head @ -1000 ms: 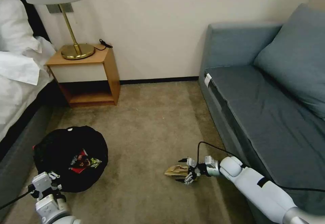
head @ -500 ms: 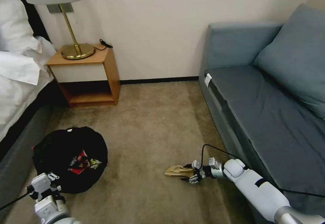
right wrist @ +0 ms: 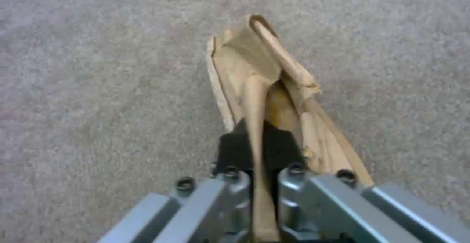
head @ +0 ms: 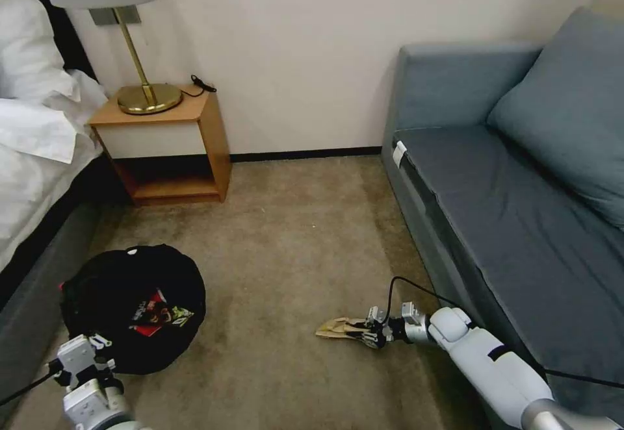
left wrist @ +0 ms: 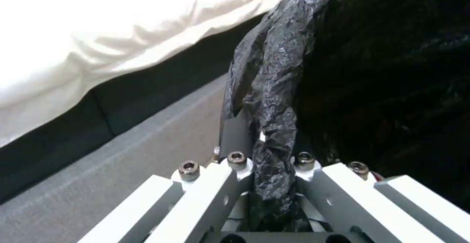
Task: Pick up the trash bin, then pick up the garbage on the floor and place it into the trash bin.
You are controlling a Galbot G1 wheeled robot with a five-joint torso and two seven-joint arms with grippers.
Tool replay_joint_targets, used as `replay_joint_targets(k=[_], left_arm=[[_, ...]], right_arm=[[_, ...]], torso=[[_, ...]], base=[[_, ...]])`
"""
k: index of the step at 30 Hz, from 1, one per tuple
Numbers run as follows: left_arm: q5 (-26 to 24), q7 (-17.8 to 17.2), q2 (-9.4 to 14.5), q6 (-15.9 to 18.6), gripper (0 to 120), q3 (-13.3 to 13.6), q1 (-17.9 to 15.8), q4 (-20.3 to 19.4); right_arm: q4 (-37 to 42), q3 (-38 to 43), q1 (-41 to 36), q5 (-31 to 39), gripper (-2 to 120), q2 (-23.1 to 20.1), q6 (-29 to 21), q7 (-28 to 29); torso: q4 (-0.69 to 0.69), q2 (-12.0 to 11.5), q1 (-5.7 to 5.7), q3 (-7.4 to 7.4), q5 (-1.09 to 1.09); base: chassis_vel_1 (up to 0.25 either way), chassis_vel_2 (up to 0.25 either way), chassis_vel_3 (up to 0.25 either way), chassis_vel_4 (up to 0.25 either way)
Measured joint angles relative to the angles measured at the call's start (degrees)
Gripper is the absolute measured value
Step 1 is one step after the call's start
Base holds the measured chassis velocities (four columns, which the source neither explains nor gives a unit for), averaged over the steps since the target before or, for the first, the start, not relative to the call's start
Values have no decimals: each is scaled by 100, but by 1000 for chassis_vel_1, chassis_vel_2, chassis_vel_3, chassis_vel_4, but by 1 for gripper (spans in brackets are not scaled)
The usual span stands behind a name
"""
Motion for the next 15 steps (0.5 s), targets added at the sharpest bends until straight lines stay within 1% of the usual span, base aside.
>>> replay_joint_targets(k=[1,5,8,9,10,12,13,14,15], left_arm=[[-15,0,0,0,3,-4,2,-10],[-40,0,0,0,3,-4,7,-20],[-46,0,0,0,3,10,12,-20],[-46,0,0,0,3,19,13,-21],[-46,0,0,0,3,19,13,-21],[-45,13,0,-14,3,31,11,-13],[-38,28,0,-26,3,42,3,8],[-29,34,0,-30,3,50,-3,25],[-29,34,0,-30,3,50,-3,25]], right_arm=[[6,20,-14,2,0,12,-6,0],[16,54,-16,86,0,41,-22,2],[109,20,-9,480,0,62,-113,55],[170,-37,1,740,0,71,-181,100],[170,-37,1,740,0,71,-181,100],[335,-233,27,1445,0,94,-392,367],[477,-362,44,1928,0,125,-552,605],[570,-433,59,2180,0,151,-634,750],[570,-433,59,2180,0,151,-634,750]], torso=[[0,0,0,0,0],[0,0,0,0,0],[0,0,0,0,-1],[-1,0,0,0,-1],[-1,0,0,0,-1],[0,0,0,0,0],[0,0,0,0,0],[0,0,0,1,0],[0,0,0,1,0]], base=[[0,0,0,0],[0,0,0,0],[0,0,0,0],[0,0,0,0],[0,0,0,0],[0,0,0,0],[0,0,0,0],[0,0,0,0],[0,0,0,0]])
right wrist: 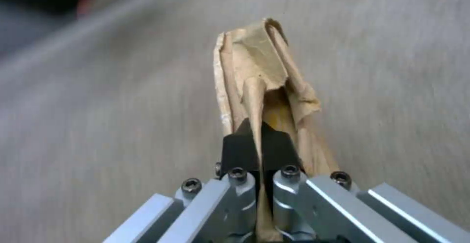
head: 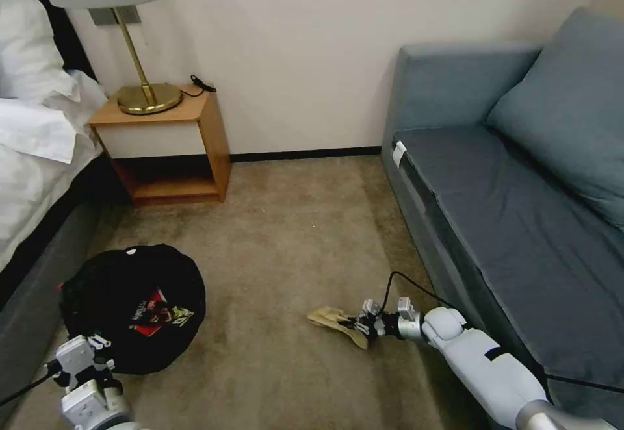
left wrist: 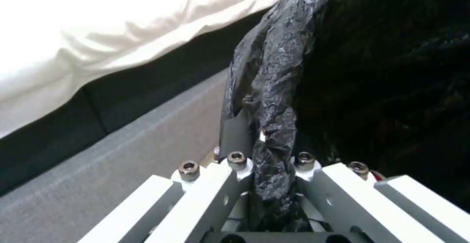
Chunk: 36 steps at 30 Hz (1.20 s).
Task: Pick up the trash bin, then pick up the garbage on the floor and place it into the trash bin.
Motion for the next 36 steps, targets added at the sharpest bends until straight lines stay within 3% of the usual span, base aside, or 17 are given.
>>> replay_joint_targets(k=[4,10,12,19,25,36], left_arm=[[109,18,0,-13,3,71,-29,59],[237,25,0,-27,3,142,-64,100],[237,25,0,-27,3,142,-64,100],[297,27,0,-27,3,240,-163,192],[329,28,0,-31,3,330,-191,235],[478,27,0,-95,3,478,-182,276]], right_arm=[[939,-511,220,1037,0,134,-497,624],[1911,-1037,641,1600,0,337,-908,977],[1911,-1037,641,1600,0,337,-908,977],[2496,-1645,1095,2226,0,1002,-1271,1321],[2573,-2208,1240,2331,0,1266,-1345,1366],[1755,-2618,1355,1618,0,1680,-1096,1378]], torso=[[0,0,0,0,-1],[1,0,0,0,-2],[1,0,0,0,-2],[2,0,0,0,0],[0,0,0,0,-1],[0,0,0,0,0]], base=[[0,0,0,0],[0,0,0,0],[0,0,0,0],[0,0,0,0],[0,0,0,0],[0,0,0,0]])
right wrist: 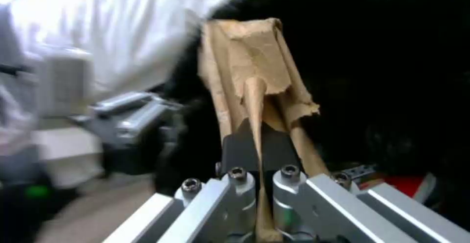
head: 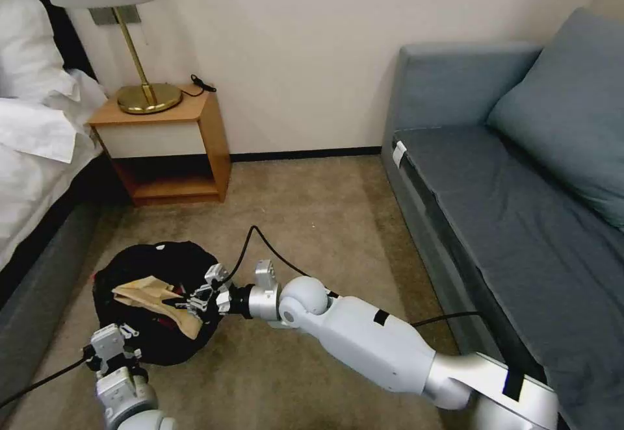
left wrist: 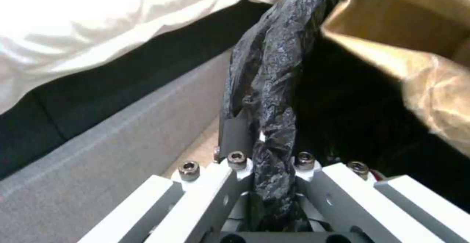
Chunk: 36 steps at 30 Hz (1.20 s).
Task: Pick up the trash bin, then pick up the garbage on the floor and place it into the trash bin.
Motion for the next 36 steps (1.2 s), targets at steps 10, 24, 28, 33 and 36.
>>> replay_joint_targets(k=[10,24,28,33,36], left_arm=[[126,1,0,-10,3,119,59,-59],[157,0,0,-16,3,170,19,-25],[156,-3,0,-25,3,128,-15,49],[123,-38,0,-71,3,36,-68,226],[-96,-72,0,-55,3,12,-90,203]], right_arm=[[-944,-5,361,-284,0,469,288,107],[-1490,-121,498,-817,25,774,564,56],[-1377,-44,482,-821,39,749,578,0],[-1036,62,462,-818,57,516,569,-77],[-624,261,369,-850,69,194,565,-135]], torso=[[0,0,0,0,1],[0,0,0,0,0],[1,0,0,0,1],[1,0,0,0,1],[1,0,0,0,1]], base=[[0,0,0,0],[0,0,0,0],[0,0,0,0],[0,0,0,0],[0,0,0,0]])
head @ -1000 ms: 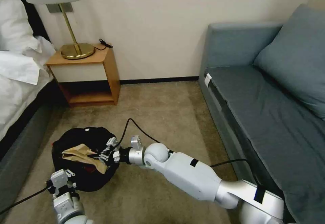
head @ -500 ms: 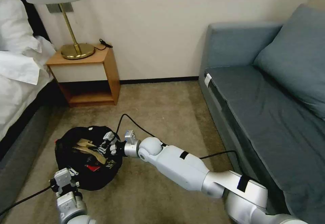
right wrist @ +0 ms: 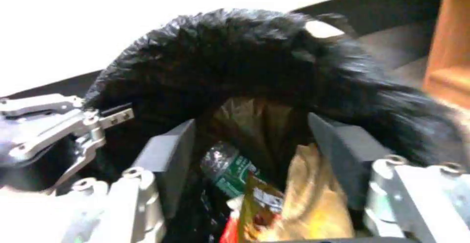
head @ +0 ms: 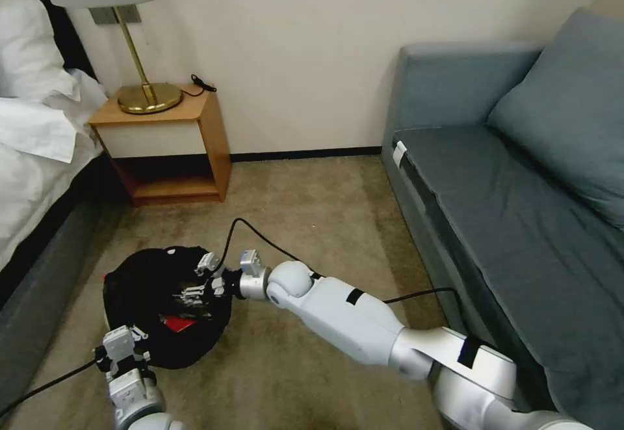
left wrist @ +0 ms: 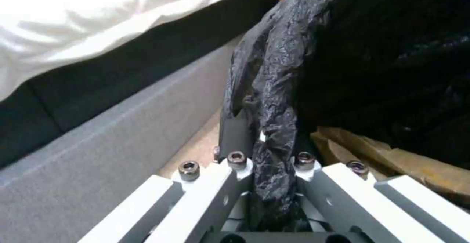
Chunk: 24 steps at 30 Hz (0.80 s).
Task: Pick up the trash bin, then pick up the garbage on the floor and place it into the trash bin.
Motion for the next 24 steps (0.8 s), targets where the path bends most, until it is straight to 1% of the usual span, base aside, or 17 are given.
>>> replay_joint_targets(k=[1,2,4,5,6,8,10,11,12,14,15,17,18,19,22,23,24], left_arm=[[0,0,0,0,3,0,0,0],[-170,-40,0,68,3,-2,-24,-40],[-295,-82,0,123,3,-22,-68,-65],[-387,-121,0,166,3,-57,-103,-90],[-387,-121,0,166,3,-57,-103,-90],[-498,-147,0,230,3,-80,-121,-136],[-683,-145,-1,286,3,-130,-149,-227],[-683,-145,-1,286,3,-130,-149,-227],[-780,-145,0,304,3,-151,-162,-267],[-1177,-143,0,411,3,-192,-186,-384],[-1177,-143,0,411,3,-192,-186,-384],[-1898,-176,-1,605,3,-266,-257,-509],[-2375,-270,-1,750,3,-330,-323,-574],[-2375,-270,-1,750,3,-330,-323,-574],[-3320,-574,-1,1109,3,-453,-463,-652],[-3736,-724,-1,1267,3,-493,-554,-652],[-3736,-724,-1,1267,3,-493,-554,-652]], right_arm=[[0,0,0,0,69,0,0,0],[238,172,-70,76,76,-177,-12,0],[452,387,-128,180,83,-356,-22,-12],[627,658,-186,285,89,-556,-30,-59],[627,658,-186,285,89,-556,-30,-59],[734,921,-214,383,96,-707,-33,-97],[744,1490,-274,509,99,-897,-35,-189],[744,1490,-274,509,99,-897,-35,-189],[658,1737,-294,567,99,-926,-37,-206],[361,2274,-323,661,100,-971,-38,-199],[361,2274,-323,661,100,-971,-38,-199],[-100,2884,-350,691,100,-1140,-28,-182],[-285,3124,-385,692,100,-1308,-5,-180],[-285,3124,-385,692,100,-1308,-5,-180],[-442,3421,-510,655,100,-1572,30,-188],[-456,3577,-610,596,100,-1682,41,-197],[-456,3577,-610,596,100,-1682,41,-197]], torso=[[0,0,0,0,0],[-1,0,0,0,0],[-1,0,0,-1,0],[-1,0,0,0,1],[-1,0,0,0,1],[-1,0,0,0,1],[-2,0,0,-1,1],[-2,0,0,-1,1],[-1,0,0,-1,1],[0,0,0,-1,2],[0,0,0,-1,2],[-1,0,0,0,1],[-2,0,0,-1,1],[-2,0,0,-1,1],[-3,0,0,0,2],[-3,0,-1,0,0],[-3,0,-1,0,0]], base=[[0,0,0,0],[0,0,0,0],[0,0,0,0],[0,0,0,0],[0,0,0,0],[0,0,0,0],[0,0,0,0],[0,0,0,0],[0,0,0,0],[0,0,0,0],[0,0,0,0],[0,0,0,0],[0,0,0,0],[0,0,0,0],[0,0,0,0],[0,0,0,0],[0,0,0,0]])
